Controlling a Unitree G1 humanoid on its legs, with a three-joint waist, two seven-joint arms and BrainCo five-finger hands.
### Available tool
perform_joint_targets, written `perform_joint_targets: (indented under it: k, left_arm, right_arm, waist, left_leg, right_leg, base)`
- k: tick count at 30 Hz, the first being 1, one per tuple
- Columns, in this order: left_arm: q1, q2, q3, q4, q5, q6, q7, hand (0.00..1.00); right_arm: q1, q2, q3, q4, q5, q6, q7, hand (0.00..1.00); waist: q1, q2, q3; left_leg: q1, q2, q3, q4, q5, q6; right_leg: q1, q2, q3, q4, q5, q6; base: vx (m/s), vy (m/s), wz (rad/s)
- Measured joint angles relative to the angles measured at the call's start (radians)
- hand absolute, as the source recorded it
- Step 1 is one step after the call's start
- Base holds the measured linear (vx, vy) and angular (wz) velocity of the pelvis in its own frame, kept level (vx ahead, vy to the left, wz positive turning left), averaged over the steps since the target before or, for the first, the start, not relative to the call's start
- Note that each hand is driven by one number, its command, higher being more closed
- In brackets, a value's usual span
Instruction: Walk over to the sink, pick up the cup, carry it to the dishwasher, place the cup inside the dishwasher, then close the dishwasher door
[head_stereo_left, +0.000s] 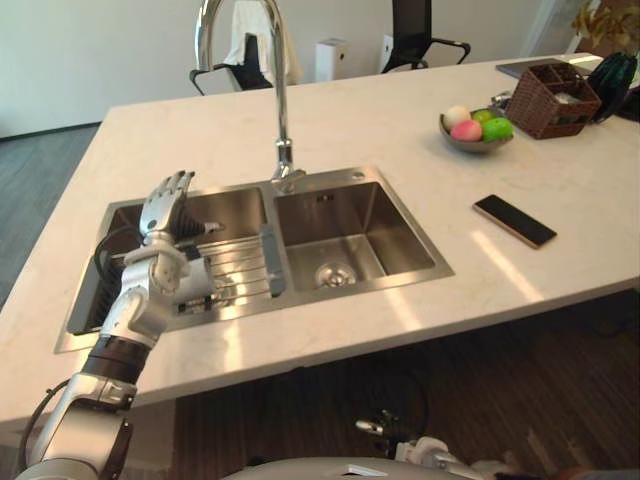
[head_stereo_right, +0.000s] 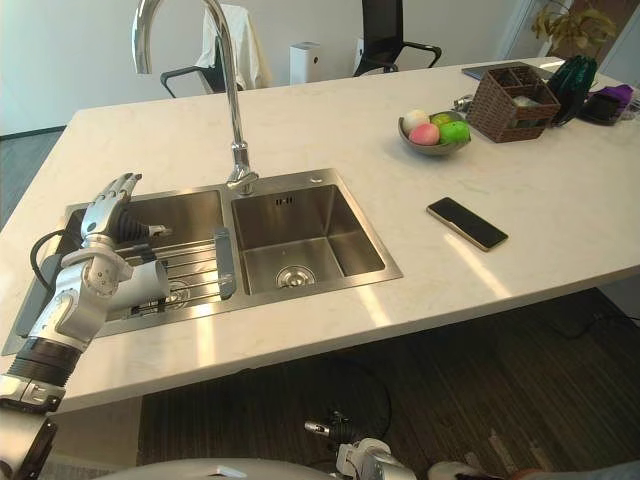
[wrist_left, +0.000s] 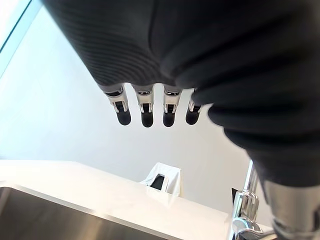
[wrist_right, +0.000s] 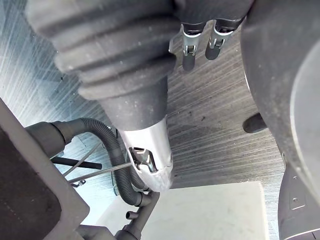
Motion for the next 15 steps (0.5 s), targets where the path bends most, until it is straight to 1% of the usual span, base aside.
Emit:
perform_joint_targets:
  k: [2,3,4,5,6,7,8,9,10,11,12,14,15]
  left_arm:
    - [0.007,-0.001,0.0,-0.01,0.0,-0.015,-0.009,0.0]
    - [0.012,-0.001,0.001,-0.013,0.002,-0.033,-0.023,0.0]
    - [0.022,-0.001,0.005,-0.021,0.003,-0.037,-0.025,0.0]
    - [0.026,-0.001,0.007,-0.024,0.003,-0.037,-0.025,0.0]
    - [0.053,-0.002,0.008,-0.045,0.005,-0.046,-0.028,0.0]
    - [0.054,-0.005,0.005,-0.046,0.007,-0.051,-0.03,0.0]
    - [0.053,-0.006,0.004,-0.048,0.01,-0.061,-0.032,0.0]
    - [0.05,-0.001,0.002,-0.053,0.012,-0.068,-0.039,0.0]
    - [0.05,-0.001,0.0,-0.056,0.015,-0.071,-0.043,0.0]
    - [0.052,-0.003,-0.013,-0.069,0.019,-0.072,-0.065,0.0]
    - [0.054,0.001,-0.012,-0.099,0.019,-0.073,-0.084,0.0]
    - [0.054,0.002,-0.009,-0.128,0.019,-0.074,-0.101,0.0]
    - [0.06,0.002,-0.01,-0.148,0.019,-0.079,-0.111,0.0]
  right_arm:
    - [0.001,-0.003,-0.025,0.012,0.0,-0.001,0.001,0.0]
    - [0.011,-0.007,-0.036,0.015,0.0,-0.003,0.001,0.0]
    - [0.015,-0.012,-0.038,0.012,0.0,-0.01,0.001,0.0]
    - [0.013,-0.013,-0.038,0.01,0.0,-0.011,0.001,0.0]
    - [0.015,-0.014,-0.048,0.009,-0.001,-0.013,0.001,0.0]
    - [0.023,-0.017,-0.057,0.009,-0.001,-0.014,0.004,0.0]
    - [0.038,-0.001,-0.065,0.002,0.0,-0.016,0.013,0.0]
    - [0.049,0.016,-0.063,0.001,-0.001,-0.013,0.015,0.0]
    - [0.053,0.02,-0.061,0.005,-0.001,-0.013,0.015,0.0]
    - [0.064,0.018,-0.06,0.002,-0.001,-0.012,0.014,0.0]
    - [0.067,0.012,-0.053,0.0,-0.003,-0.009,0.015,0.0]
    - [0.073,-0.002,-0.046,-0.01,-0.005,-0.002,0.018,0.0]
    - [0.073,-0.016,-0.028,-0.034,-0.019,0.006,0.018,0.0]
  waist:
    - [0.006,-0.015,-0.001]
    - [0.012,-0.03,-0.003]
    - [0.012,-0.037,-0.002]
    - [0.012,-0.037,-0.001]
    - [0.012,-0.036,0.001]
    - [0.008,-0.034,0.003]
    - [-0.002,-0.049,-0.006]
    - [0.001,-0.08,-0.021]
    - [-0.001,-0.091,-0.021]
    - [0.001,-0.087,-0.022]
    - [0.021,-0.079,-0.02]
    - [0.03,-0.072,-0.021]
    - [0.032,-0.055,-0.022]
  left_leg:
    - [0.004,-0.033,-0.043,-0.004,-0.02,-0.001]
    - [0.007,-0.062,-0.088,-0.005,-0.035,0.005]
    - [0.009,-0.074,-0.111,-0.005,-0.04,0.012]
    - [0.011,-0.076,-0.116,-0.005,-0.041,0.013]
    - [0.019,-0.074,-0.156,-0.003,-0.043,0.033]
    - [0.02,-0.07,-0.173,0.002,-0.041,0.044]
    - [0.017,-0.067,-0.209,0.002,-0.034,0.033]
    - [0.011,-0.078,-0.228,0.002,-0.034,0.031]
    - [0.011,-0.085,-0.242,0.002,-0.033,0.032]
    - [0.011,-0.083,-0.257,0.002,-0.032,0.029]
    - [0.01,-0.081,-0.255,0.002,-0.037,0.026]
    - [0.017,-0.074,-0.249,0.002,-0.043,0.023]
    - [0.023,-0.068,-0.236,0.002,-0.052,0.021]
  right_leg:
    - [-0.03,-0.032,-0.007,0.088,-0.049,0.011]
    - [-0.051,-0.061,-0.011,0.153,-0.082,0.018]
    - [-0.072,-0.072,-0.006,0.22,-0.091,0.016]
    - [-0.08,-0.072,-0.002,0.242,-0.093,0.013]
    - [-0.142,-0.071,0.026,0.383,-0.082,-0.014]
    - [-0.158,-0.064,0.034,0.407,-0.089,-0.04]
    - [-0.152,-0.05,0.05,0.347,-0.109,-0.032]
    - [-0.142,-0.053,0.054,0.251,-0.058,-0.037]
    - [-0.137,-0.057,0.056,0.225,-0.054,-0.012]
    - [-0.11,-0.055,0.049,0.195,-0.048,-0.005]
    - [-0.098,-0.051,0.05,0.168,-0.049,-0.001]
    - [-0.076,-0.046,0.049,0.136,-0.04,0.015]
    - [-0.057,-0.04,0.054,0.112,-0.034,0.016]
  base:
    - [0.02,0.071,0.21]
    - [0.07,0.077,0.18]
    - [0.09,0.065,0.13]
    - [0.09,0.05,0.21]
    - [0.08,0.038,0.31]
    - [0.11,0.027,0.69]
    - [0.11,-0.003,0.79]
    - [0.11,-0.047,0.81]
    - [0.12,-0.055,0.72]
    - [0.13,-0.063,0.42]
    - [0.1,-0.038,0.25]
    - [0.05,-0.034,-0.08]
    - [0.03,-0.034,-0.14]
